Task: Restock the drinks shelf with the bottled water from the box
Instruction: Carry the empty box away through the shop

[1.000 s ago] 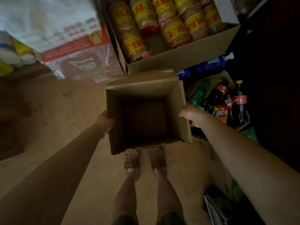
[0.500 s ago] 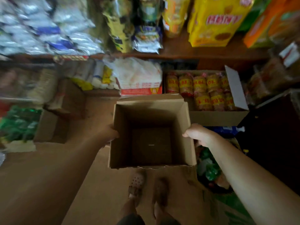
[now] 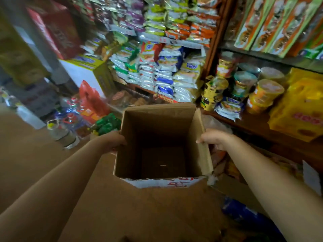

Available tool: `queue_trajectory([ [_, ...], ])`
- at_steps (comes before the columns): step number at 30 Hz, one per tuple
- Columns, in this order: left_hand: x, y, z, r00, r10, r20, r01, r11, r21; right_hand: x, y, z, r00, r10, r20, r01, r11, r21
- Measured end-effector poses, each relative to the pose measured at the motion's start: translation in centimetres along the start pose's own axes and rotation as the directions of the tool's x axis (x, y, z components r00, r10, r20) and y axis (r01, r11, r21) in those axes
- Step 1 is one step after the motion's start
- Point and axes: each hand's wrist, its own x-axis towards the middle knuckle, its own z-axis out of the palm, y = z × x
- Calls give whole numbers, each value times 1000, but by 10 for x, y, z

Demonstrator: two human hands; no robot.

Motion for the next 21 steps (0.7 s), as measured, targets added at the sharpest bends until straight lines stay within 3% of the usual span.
queue_trajectory([
  [6,-48,-45,-113,982,-20,-189,6,997,-72,-26,-115,57,980,-195,33,197,973,-119],
  [11,-84,-94,-198,944,-58,-325,15,991,-131,-54,-201,117,954,-275,122,294,938,-185],
  [21,-127,-188,-329,861,-184,-474,41,954,-297,-75,-342,243,863,-449,232,499,829,-252],
])
